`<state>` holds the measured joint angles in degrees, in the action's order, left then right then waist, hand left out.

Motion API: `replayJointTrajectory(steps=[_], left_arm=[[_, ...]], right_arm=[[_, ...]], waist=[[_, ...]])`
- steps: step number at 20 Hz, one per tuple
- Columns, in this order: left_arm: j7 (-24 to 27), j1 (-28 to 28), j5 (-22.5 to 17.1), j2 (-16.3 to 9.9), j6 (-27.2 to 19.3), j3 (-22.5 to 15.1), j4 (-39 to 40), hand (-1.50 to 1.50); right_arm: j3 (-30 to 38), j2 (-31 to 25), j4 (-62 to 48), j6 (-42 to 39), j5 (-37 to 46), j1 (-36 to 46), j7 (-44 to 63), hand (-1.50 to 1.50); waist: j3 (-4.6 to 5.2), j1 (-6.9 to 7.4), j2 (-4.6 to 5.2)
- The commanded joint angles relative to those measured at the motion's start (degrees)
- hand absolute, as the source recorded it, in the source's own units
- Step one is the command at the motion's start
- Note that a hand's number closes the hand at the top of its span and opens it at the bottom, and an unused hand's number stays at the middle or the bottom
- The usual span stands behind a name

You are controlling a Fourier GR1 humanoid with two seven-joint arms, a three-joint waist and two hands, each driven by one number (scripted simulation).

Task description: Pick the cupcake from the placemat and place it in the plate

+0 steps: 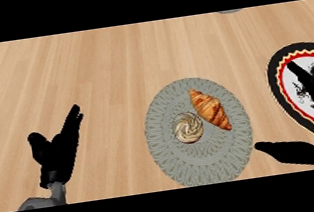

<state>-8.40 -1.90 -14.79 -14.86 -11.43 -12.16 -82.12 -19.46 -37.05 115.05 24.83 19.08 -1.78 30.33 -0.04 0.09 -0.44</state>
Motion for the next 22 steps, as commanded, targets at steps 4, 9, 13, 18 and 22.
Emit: replayJointTrajectory(steps=[4,9,13,18,22], left_arm=[[-2.3,1.0,0.9,2.6,-0.1,-2.8,0.7,0.00],[-2.0,-0.7,-0.1,1.3,3.0,-0.4,3.4,0.00],[-2.4,1.0,1.4,3.0,1.3,-1.4,2.1,0.00],[-2.9,-0.8,0.4,2.3,2.3,1.4,2.6,0.00],[-1.2,1.5,1.2,2.6,3.2,1.6,2.2,0.00]], right_arm=[[-7.1,0.3,3.6,-12.8,6.9,11.5,25.0,-1.50],[-14.9,11.5,0.0,-16.7,14.2,20.6,35.9,-1.50],[-15.9,16.6,-5.7,-18.7,18.5,23.1,38.3,-1.50],[-17.0,23.9,-11.2,-20.2,19.0,23.0,37.8,-1.50],[-13.6,25.1,-12.6,-22.2,17.9,21.7,34.3,-1.50]], waist=[[0.25,0.90,0.51],[0.16,0.52,0.49],[0.12,0.37,0.47],[0.08,0.10,0.50],[0.06,0.05,0.47]])
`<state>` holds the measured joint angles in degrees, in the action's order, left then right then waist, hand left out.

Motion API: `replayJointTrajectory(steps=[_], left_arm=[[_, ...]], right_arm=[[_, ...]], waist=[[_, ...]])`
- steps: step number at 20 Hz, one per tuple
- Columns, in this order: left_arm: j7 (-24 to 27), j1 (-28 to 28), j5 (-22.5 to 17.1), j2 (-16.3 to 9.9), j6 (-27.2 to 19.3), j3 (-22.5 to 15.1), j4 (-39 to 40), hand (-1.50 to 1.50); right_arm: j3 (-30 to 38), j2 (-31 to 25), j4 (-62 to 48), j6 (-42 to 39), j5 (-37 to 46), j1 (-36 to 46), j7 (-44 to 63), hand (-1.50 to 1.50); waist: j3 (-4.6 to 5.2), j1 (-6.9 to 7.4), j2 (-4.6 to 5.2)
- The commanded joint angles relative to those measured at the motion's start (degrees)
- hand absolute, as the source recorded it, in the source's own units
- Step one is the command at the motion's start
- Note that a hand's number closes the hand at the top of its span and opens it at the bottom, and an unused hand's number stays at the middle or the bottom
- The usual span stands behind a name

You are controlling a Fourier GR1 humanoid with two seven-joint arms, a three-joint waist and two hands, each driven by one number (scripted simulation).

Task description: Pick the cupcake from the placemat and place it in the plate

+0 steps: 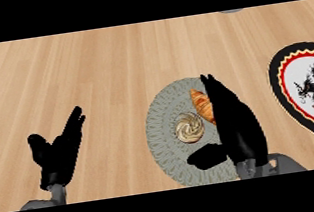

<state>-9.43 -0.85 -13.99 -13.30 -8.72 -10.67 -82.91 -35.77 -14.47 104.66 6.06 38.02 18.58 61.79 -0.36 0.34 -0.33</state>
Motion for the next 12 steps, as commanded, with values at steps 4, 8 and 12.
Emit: replayJointTrajectory(steps=[4,8,12], left_arm=[[-2.9,2.5,2.3,2.3,-2.1,-1.3,-1.1,0.00],[0.8,3.6,-0.2,0.6,3.5,1.1,1.8,0.00],[-0.7,3.9,2.2,1.6,1.1,-0.1,-0.8,0.00]], right_arm=[[-0.2,6.2,-7.3,1.4,4.2,-2.8,-0.9,-1.50],[0.7,8.2,-9.2,-2.5,7.9,0.4,2.1,-1.50],[2.7,10.1,-10.8,-6.0,9.3,1.6,5.2,-1.50]], waist=[[0.35,-0.16,0.31],[0.39,-0.14,0.32],[0.38,-0.07,0.28]])
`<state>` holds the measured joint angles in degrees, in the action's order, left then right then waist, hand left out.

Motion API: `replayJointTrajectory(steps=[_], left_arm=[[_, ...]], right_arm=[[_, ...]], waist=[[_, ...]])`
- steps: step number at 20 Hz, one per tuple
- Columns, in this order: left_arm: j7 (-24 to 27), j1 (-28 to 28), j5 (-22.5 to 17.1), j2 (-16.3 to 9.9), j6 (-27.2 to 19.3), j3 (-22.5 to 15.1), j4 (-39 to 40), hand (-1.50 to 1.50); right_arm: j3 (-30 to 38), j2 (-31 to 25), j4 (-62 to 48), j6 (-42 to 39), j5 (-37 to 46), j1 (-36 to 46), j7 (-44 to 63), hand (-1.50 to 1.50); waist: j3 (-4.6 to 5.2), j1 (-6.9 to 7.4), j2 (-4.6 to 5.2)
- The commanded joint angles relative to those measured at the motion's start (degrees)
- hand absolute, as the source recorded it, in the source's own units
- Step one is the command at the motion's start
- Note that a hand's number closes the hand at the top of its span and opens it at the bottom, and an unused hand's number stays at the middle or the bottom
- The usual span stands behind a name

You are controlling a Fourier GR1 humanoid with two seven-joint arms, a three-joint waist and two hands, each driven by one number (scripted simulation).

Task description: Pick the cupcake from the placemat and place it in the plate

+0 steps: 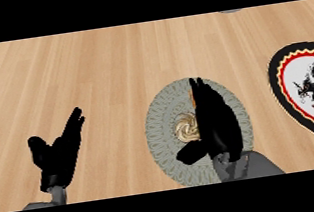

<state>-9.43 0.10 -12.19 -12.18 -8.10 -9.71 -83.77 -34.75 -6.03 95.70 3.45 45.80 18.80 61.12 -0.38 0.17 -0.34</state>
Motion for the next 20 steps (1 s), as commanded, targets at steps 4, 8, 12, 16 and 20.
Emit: replayJointTrajectory(steps=[4,8,12,16,20], left_arm=[[-1.5,-0.2,-0.4,1.7,1.0,0.6,3.8,0.00],[-4.0,1.2,2.1,2.3,-0.7,-0.9,-0.6,0.00],[-2.3,-0.2,0.9,0.9,2.1,2.1,2.3,0.00],[-3.4,0.7,1.7,3.0,0.7,0.9,0.2,0.00],[-2.5,1.0,3.0,4.0,0.6,0.7,0.8,0.00]], right_arm=[[2.7,1.8,-7.7,-0.9,3.0,-0.5,-0.5,-1.50],[3.9,3.1,-7.3,-1.8,3.0,-2.8,-2.6,-1.50],[7.2,5.5,-15.5,-0.9,2.1,0.5,-6.4,-1.50],[4.9,4.8,-14.2,-7.8,1.1,1.0,-6.6,1.50],[2.3,6.0,-18.2,-3.7,6.7,-0.6,-8.7,1.50]], waist=[[0.39,-0.02,0.40],[0.37,0.00,0.32],[0.37,0.13,0.41],[0.38,0.07,0.36],[0.38,0.04,0.34]])
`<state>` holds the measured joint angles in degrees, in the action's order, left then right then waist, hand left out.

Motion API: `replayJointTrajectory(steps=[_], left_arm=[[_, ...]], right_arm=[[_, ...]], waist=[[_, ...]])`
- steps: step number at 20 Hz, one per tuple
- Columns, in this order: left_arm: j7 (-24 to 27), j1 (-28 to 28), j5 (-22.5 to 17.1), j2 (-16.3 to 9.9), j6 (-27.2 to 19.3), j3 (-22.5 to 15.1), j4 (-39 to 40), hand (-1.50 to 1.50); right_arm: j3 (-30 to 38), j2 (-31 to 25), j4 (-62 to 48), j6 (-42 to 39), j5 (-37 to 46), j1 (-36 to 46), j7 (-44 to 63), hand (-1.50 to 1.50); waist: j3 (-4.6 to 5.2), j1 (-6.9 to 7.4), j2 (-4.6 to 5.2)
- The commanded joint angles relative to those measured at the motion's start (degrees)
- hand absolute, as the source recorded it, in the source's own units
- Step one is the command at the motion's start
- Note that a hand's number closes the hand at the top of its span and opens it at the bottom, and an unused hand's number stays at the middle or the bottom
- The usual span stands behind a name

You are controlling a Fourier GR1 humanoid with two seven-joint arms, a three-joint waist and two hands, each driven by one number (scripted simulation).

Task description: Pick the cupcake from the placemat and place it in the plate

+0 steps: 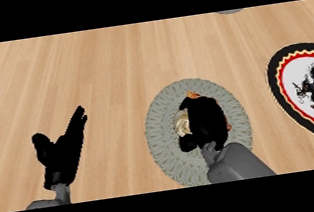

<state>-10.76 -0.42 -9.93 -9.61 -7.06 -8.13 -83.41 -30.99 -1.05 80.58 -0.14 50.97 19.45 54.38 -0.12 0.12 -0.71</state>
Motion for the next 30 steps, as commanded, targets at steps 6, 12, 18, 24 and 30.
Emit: replayJointTrajectory(steps=[6,12,18,24,30], left_arm=[[-1.8,-0.7,1.4,1.8,1.1,0.4,2.9,0.00],[-1.3,1.2,0.8,0.3,1.6,0.4,-0.3,0.00],[-2.1,0.0,1.7,1.3,1.6,-1.3,-0.6,0.00],[-2.1,-1.0,1.8,1.3,2.4,-1.7,-0.4,0.00],[-0.7,-0.2,1.4,1.5,2.0,-0.5,0.6,0.00]], right_arm=[[-1.2,0.1,2.0,-0.2,5.9,-2.8,-1.7,1.50],[21.1,-1.1,-12.4,8.4,10.5,13.3,17.7,1.50],[28.7,-8.5,-17.0,15.0,24.9,24.8,22.0,1.50],[34.5,-9.3,-21.2,20.1,37.7,30.9,28.1,1.50],[42.3,-8.9,-20.0,26.2,48.2,31.2,30.7,1.50]], waist=[[0.13,-0.21,0.68],[0.27,1.15,2.20],[0.42,3.04,2.61],[0.27,4.38,2.83],[0.16,3.73,2.64]])
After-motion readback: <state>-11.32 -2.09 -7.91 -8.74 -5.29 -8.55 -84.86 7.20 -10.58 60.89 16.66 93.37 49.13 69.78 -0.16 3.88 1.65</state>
